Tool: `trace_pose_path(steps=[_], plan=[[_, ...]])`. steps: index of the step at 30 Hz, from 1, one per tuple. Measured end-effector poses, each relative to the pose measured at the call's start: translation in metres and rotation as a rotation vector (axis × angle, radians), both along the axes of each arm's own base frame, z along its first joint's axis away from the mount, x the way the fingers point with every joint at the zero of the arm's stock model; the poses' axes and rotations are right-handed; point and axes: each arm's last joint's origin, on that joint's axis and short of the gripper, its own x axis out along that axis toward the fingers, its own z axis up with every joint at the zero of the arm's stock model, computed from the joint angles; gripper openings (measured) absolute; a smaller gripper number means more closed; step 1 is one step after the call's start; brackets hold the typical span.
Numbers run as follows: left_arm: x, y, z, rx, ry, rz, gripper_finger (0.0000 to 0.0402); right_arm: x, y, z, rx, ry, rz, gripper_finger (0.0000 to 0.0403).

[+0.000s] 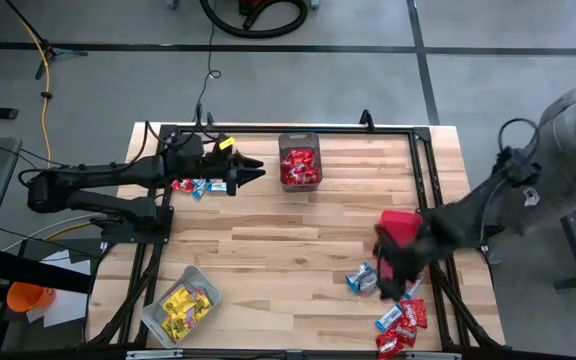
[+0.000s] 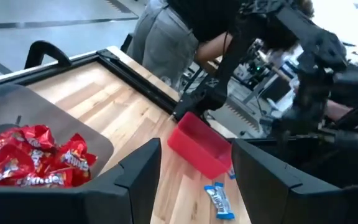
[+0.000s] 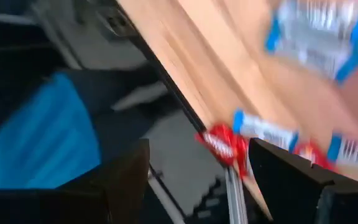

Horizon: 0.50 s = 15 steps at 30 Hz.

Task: Sort candy
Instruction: Put the red candy pack into the black bin

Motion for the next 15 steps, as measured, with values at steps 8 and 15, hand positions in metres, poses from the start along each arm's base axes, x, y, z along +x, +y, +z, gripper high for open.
trace_pose_path(steps=[8, 15], plan=[[0.0, 0.0, 0.0, 0.033, -0.002, -0.005, 0.0184, 0.006, 0.073, -0.064, -0.012, 0.359, -0.066, 0.027], [0.0, 0.0, 0.0, 0.033, -0.002, -0.005, 0.0184, 0.014, 0.11, -0.112, -0.003, 0.513, -0.136, 0.027]])
